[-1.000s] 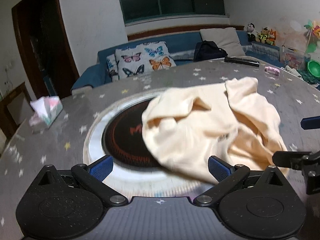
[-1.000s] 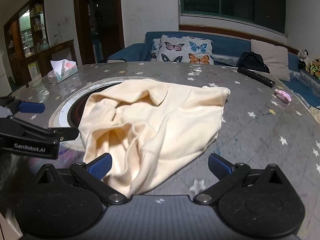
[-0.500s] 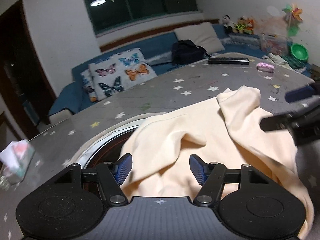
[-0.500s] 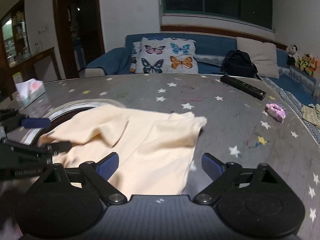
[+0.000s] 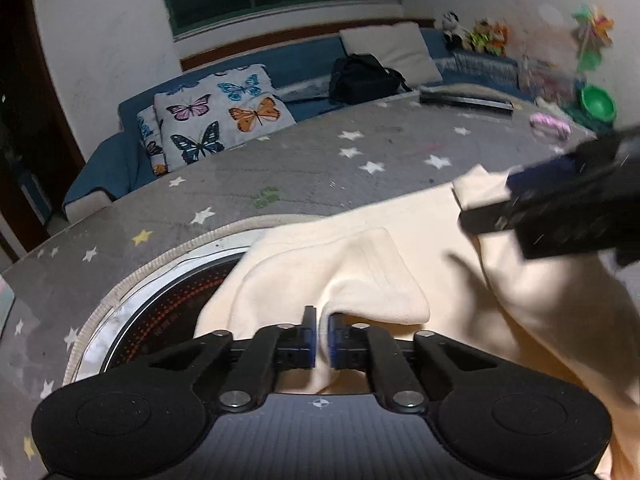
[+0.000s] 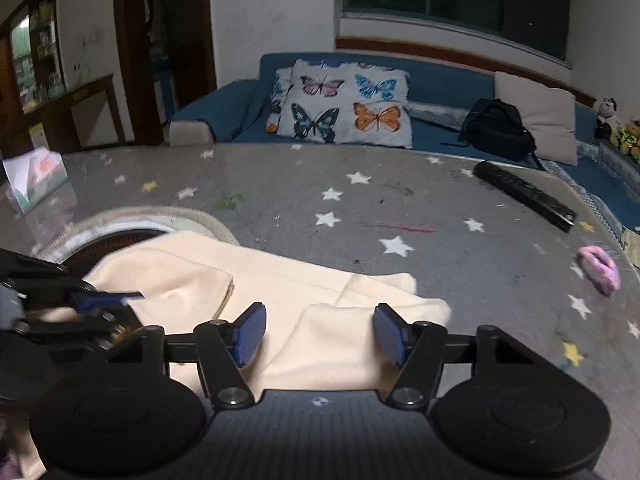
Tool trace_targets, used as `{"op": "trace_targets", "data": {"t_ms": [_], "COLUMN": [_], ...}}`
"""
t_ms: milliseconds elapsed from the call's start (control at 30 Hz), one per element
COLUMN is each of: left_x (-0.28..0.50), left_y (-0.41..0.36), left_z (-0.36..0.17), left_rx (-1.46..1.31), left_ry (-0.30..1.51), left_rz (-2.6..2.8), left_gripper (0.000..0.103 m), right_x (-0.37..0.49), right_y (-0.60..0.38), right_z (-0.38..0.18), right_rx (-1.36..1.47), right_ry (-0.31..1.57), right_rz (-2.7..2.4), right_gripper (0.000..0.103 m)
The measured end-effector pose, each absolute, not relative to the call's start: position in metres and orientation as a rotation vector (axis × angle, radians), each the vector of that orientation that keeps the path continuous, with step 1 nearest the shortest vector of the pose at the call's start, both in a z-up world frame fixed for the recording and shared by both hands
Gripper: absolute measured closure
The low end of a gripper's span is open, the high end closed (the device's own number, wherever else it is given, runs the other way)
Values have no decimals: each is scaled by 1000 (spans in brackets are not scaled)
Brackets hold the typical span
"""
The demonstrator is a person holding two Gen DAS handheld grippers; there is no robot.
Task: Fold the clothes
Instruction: 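Grasp the shirt edge with the left gripper while the right gripper grasps another edge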
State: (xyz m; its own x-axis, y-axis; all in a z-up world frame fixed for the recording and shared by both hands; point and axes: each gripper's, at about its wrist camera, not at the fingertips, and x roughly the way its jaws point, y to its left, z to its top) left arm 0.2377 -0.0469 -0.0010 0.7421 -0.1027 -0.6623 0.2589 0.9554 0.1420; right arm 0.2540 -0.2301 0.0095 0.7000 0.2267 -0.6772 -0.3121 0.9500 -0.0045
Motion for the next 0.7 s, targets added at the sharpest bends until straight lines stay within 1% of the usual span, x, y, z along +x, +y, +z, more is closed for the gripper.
{"op": "trace_targets", "data": {"t_ms": [67, 167, 200, 233, 267, 300, 533, 700], "left_x": [236, 229, 226, 222, 216, 211, 163, 127], "left_y": [-38, -19, -11, -3, 6, 16, 87, 138], "left_z": [4, 18, 24, 29, 35, 41, 71, 68], "left_rx": [195, 137, 117, 96, 76, 56, -53, -116], "left_ry": [695, 663, 649, 635, 620, 606, 530, 555], "left_rz": [-177, -134, -114, -93, -71, -49, 138, 259], "left_gripper": [100, 100, 100, 100, 100, 100, 100, 101], "right_x": [261, 261, 260, 259, 257, 254, 213, 176], "right_y": [-224, -224, -226, -231, -239, -245, -297, -352], "right_z": [0, -3, -3, -1, 3, 6, 36, 50], "right_rx": [-156, -167, -163, -140, -105, -82, 14, 100], "right_ry": [756, 753, 751, 751, 754, 749, 672, 629], "right_rz": [288, 265, 257, 254, 254, 249, 177, 75], "right_gripper": [52, 70, 83, 90, 92, 96, 97, 97]}}
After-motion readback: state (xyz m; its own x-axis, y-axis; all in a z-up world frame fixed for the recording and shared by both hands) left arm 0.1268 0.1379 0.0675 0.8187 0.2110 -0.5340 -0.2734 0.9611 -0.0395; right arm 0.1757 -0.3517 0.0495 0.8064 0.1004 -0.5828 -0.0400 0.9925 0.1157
